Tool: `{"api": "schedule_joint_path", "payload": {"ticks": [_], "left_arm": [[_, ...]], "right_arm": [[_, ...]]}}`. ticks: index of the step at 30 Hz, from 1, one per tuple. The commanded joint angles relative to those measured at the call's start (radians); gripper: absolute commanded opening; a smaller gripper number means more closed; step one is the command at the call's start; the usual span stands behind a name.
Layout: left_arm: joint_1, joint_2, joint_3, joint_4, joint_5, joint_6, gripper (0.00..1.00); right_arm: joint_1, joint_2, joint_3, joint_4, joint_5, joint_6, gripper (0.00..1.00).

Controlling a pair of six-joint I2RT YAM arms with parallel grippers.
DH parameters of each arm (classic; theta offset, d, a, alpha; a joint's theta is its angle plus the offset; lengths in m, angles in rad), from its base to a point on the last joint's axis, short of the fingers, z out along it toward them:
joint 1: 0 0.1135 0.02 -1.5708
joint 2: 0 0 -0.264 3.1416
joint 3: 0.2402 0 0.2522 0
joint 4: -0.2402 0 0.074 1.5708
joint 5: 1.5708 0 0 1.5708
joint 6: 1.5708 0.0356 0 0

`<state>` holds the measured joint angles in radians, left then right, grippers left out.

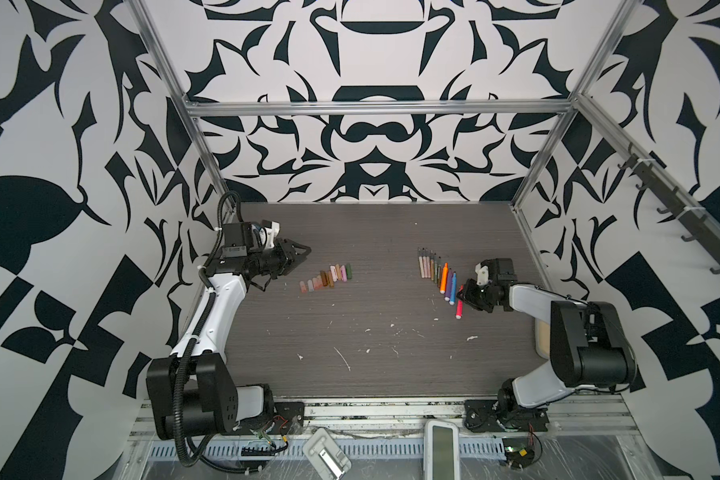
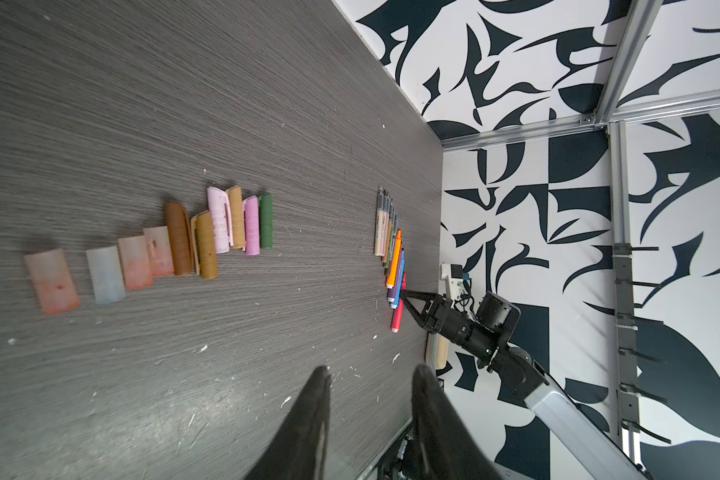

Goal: Open the pen caps
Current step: 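Carry the uncapped pink marker beside the blue marker with the right gripper, then lower the pink marker next to the blue marker and open the right gripper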

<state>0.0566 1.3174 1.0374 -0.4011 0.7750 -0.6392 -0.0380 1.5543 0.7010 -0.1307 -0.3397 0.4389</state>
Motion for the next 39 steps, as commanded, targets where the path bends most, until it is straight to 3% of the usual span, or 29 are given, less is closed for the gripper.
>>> {"api": "schedule_joint_path", "payload": {"ticks": [1, 6, 13, 20, 24, 25, 27, 33, 39], "left_arm": [[0.011, -0.013, -0.014, 0.005, 0.014, 0.004, 0.36], [0.014, -0.035, -0.026, 0.007, -0.009, 0.011, 0.36], [0.013, -0.035, -0.045, 0.023, -0.035, 0.006, 0.36], [0.012, -0.115, -0.161, 0.033, -0.205, -0.045, 0.37], [0.012, -0.091, -0.253, 0.084, -0.309, -0.073, 0.37], [0.012, -0.068, -0.273, 0.103, -0.339, -0.082, 0.29], [0.011, 0.015, -0.288, 0.122, -0.403, -0.09, 0.0], [0.012, 0.247, -0.259, 0.195, -0.422, -0.091, 0.0], [0.011, 0.359, -0.21, 0.208, -0.488, -0.063, 0.0]], "right_arm": [[-0.002, -0.014, 0.045, -0.009, -0.005, 0.001, 0.26], [-0.003, -0.046, 0.071, -0.035, -0.004, -0.011, 0.26], [-0.013, -0.16, 0.035, -0.061, -0.043, -0.02, 0.36], [-0.017, -0.345, -0.068, -0.109, -0.05, -0.049, 0.36], [-0.017, -0.479, -0.131, -0.135, -0.052, -0.049, 0.35], [-0.017, -0.51, -0.144, -0.146, -0.057, -0.046, 0.35], [-0.017, -0.562, -0.165, -0.16, -0.066, -0.038, 0.35], [-0.017, -0.642, -0.179, -0.215, -0.093, -0.051, 0.35], [-0.017, -0.661, -0.174, -0.227, -0.099, -0.054, 0.35]]}}
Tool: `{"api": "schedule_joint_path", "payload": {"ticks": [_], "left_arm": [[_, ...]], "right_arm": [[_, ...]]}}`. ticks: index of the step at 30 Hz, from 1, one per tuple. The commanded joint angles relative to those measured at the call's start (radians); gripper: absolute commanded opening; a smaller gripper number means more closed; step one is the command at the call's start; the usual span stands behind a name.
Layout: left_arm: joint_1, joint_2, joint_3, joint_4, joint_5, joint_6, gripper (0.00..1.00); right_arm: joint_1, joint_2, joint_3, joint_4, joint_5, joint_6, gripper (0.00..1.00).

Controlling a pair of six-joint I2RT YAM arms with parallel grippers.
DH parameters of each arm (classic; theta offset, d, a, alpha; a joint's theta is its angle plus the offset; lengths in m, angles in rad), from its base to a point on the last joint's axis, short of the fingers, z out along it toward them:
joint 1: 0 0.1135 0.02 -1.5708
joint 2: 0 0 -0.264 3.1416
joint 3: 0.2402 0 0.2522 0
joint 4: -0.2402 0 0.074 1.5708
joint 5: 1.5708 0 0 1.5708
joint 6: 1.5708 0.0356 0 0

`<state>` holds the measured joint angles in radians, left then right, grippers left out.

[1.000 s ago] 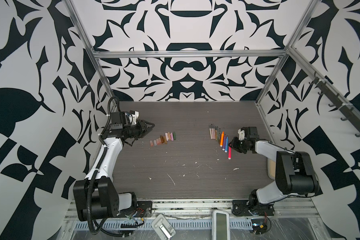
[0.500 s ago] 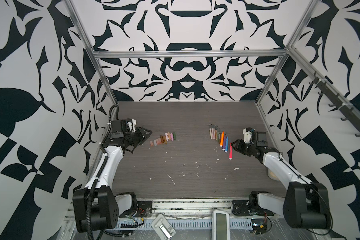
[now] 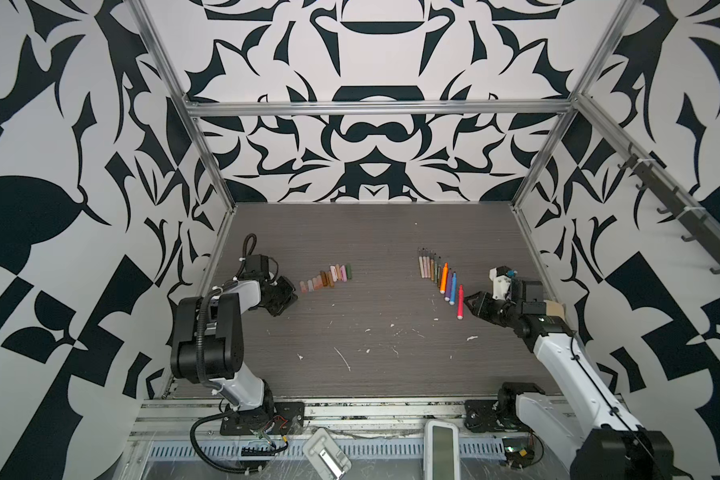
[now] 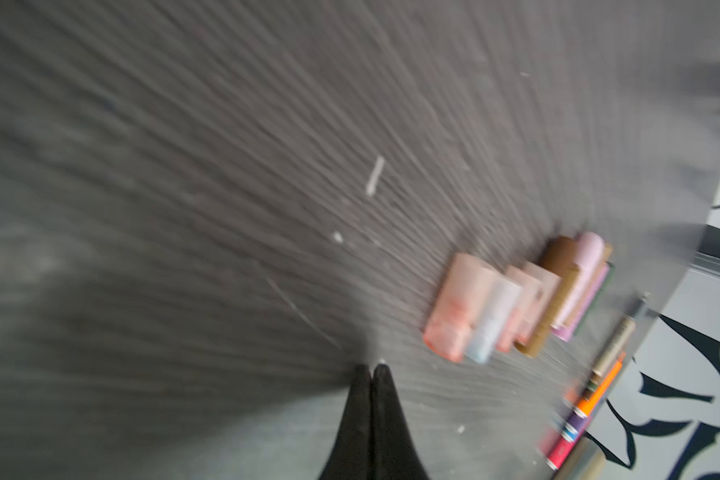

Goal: Open the pen caps
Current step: 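Lower the pink marker next to the blue marker and open the right gripper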

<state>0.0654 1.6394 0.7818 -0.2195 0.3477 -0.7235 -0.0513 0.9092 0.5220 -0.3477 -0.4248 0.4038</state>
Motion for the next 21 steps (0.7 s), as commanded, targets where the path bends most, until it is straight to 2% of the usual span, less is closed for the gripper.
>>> {"api": "schedule_joint_path", "payload": {"ticks": [1, 10, 17, 21], "left_arm": [[0.003, 0.059, 0.059, 0.025, -0.064, 0.027, 0.0], [0.002, 0.184, 0.112, 0.06, -0.015, 0.027, 0.0], [0.002, 0.17, 0.093, 0.052, -0.003, 0.026, 0.0], [0.003, 0.131, 0.07, 0.026, -0.045, 0.021, 0.0]], "right_arm": [[-0.004, -0.016, 0.004, -0.008, -0.014, -0.021, 0.35], [-0.005, 0.005, 0.003, 0.003, -0.012, -0.024, 0.35], [-0.004, 0.013, 0.007, 0.0, 0.011, -0.027, 0.36], [-0.004, 0.035, 0.018, -0.031, 0.102, 0.0, 0.35]]}}
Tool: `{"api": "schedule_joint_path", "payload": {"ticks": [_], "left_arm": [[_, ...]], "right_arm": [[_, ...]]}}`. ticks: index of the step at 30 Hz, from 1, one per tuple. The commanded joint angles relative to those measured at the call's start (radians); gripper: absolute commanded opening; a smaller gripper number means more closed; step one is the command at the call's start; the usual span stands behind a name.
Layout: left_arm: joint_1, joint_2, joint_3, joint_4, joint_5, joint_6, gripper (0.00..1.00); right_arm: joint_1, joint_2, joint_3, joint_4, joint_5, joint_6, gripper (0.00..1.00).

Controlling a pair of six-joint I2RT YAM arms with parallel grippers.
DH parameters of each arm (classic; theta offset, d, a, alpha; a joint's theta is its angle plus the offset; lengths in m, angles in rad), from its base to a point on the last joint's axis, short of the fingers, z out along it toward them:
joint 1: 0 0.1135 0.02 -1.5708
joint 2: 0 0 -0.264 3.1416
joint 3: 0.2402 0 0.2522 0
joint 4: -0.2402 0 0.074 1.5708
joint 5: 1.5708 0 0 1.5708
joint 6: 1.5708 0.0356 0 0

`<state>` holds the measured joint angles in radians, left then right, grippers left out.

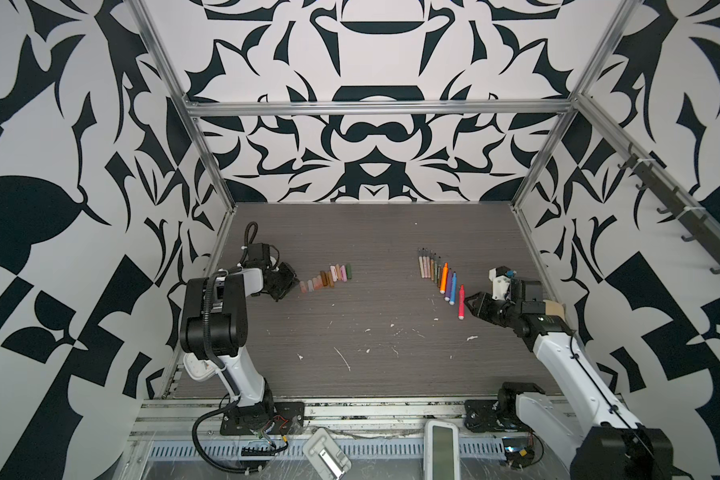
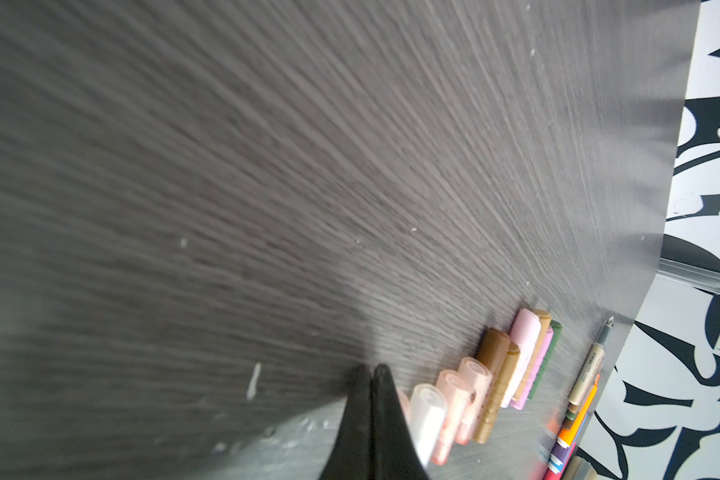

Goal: Open the pen caps
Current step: 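Lower the pink marker next to the blue marker and open the right gripper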

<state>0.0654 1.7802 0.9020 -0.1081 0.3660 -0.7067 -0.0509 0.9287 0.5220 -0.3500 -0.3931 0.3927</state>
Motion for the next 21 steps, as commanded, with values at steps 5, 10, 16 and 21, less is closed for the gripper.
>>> {"api": "schedule_joint_path", "payload": {"ticks": [5, 10, 16, 21], "left_arm": [[0.003, -0.042, -0.074, -0.091, -0.058, 0.003, 0.0], [-0.001, -0.001, -0.064, -0.087, 0.009, 0.012, 0.0], [-0.026, 0.043, -0.044, -0.085, 0.037, 0.013, 0.0], [-0.03, 0.053, -0.037, -0.084, 0.048, 0.013, 0.0]], "right_arm": [[-0.008, 0.175, 0.051, -0.032, 0.117, 0.024, 0.35], [-0.021, 0.296, 0.04, 0.056, 0.074, 0.049, 0.21], [-0.054, 0.378, 0.039, 0.116, 0.044, 0.065, 0.0], [-0.077, 0.45, 0.042, 0.151, 0.022, 0.084, 0.0]]}}
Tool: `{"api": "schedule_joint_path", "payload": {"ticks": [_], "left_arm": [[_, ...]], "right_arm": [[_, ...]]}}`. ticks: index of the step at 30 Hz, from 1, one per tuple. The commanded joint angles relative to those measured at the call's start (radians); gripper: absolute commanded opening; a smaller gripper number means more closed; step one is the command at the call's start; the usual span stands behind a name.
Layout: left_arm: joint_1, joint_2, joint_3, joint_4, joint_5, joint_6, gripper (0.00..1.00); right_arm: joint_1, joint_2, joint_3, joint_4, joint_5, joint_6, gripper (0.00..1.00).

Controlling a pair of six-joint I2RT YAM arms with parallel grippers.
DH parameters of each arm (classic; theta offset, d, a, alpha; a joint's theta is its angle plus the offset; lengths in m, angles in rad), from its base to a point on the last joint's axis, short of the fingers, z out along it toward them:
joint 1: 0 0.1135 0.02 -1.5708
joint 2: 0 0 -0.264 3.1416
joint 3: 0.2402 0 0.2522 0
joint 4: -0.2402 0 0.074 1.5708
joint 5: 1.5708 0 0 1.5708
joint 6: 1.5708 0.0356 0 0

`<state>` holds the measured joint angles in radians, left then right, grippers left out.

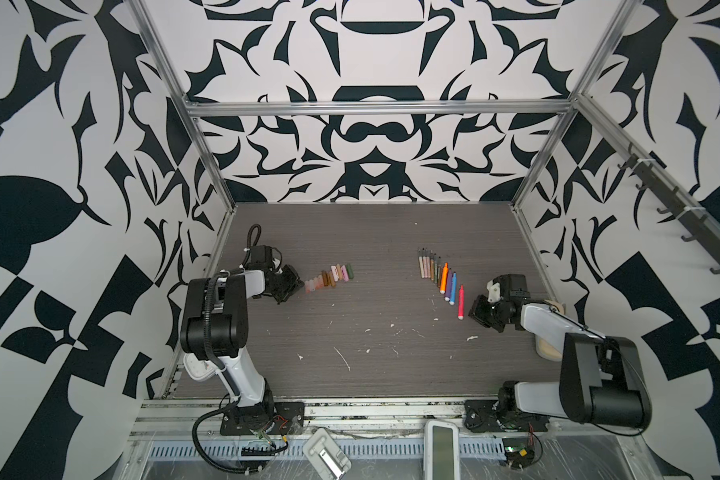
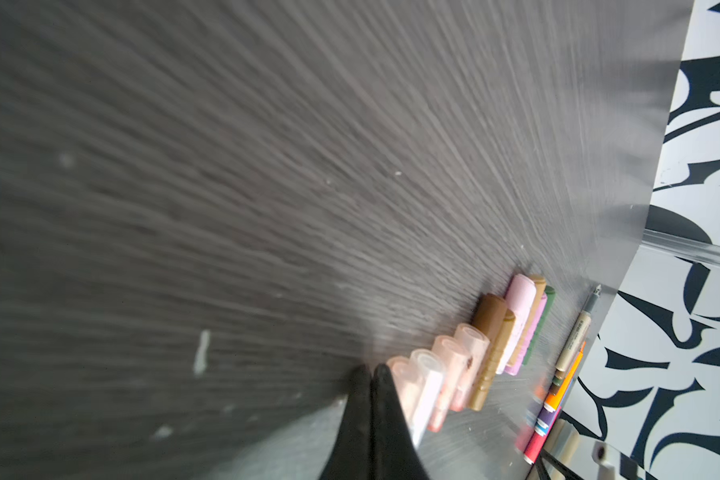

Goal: Open the pen caps
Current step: 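Lower the pink marker next to the blue marker and open the right gripper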

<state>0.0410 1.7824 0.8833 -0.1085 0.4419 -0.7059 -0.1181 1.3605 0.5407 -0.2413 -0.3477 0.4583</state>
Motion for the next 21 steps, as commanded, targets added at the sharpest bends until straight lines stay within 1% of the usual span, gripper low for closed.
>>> {"api": "schedule_joint_path", "payload": {"ticks": [1, 7, 17, 21], "left_arm": [[-0.007, 0.051, -0.017, -0.083, -0.026, 0.013, 0.0], [-0.008, 0.052, -0.018, -0.085, -0.032, 0.016, 0.0], [-0.004, 0.008, -0.061, -0.076, -0.096, -0.016, 0.0], [0.004, -0.039, -0.091, -0.066, -0.121, -0.027, 0.0]], "right_arm": [[-0.015, 0.035, 0.025, 0.053, -0.031, 0.022, 0.0], [-0.022, 0.105, 0.029, 0.092, -0.069, 0.033, 0.0], [-0.026, 0.133, 0.03, 0.12, -0.11, 0.028, 0.0], [-0.026, 0.152, 0.036, 0.13, -0.133, 0.024, 0.0]]}}
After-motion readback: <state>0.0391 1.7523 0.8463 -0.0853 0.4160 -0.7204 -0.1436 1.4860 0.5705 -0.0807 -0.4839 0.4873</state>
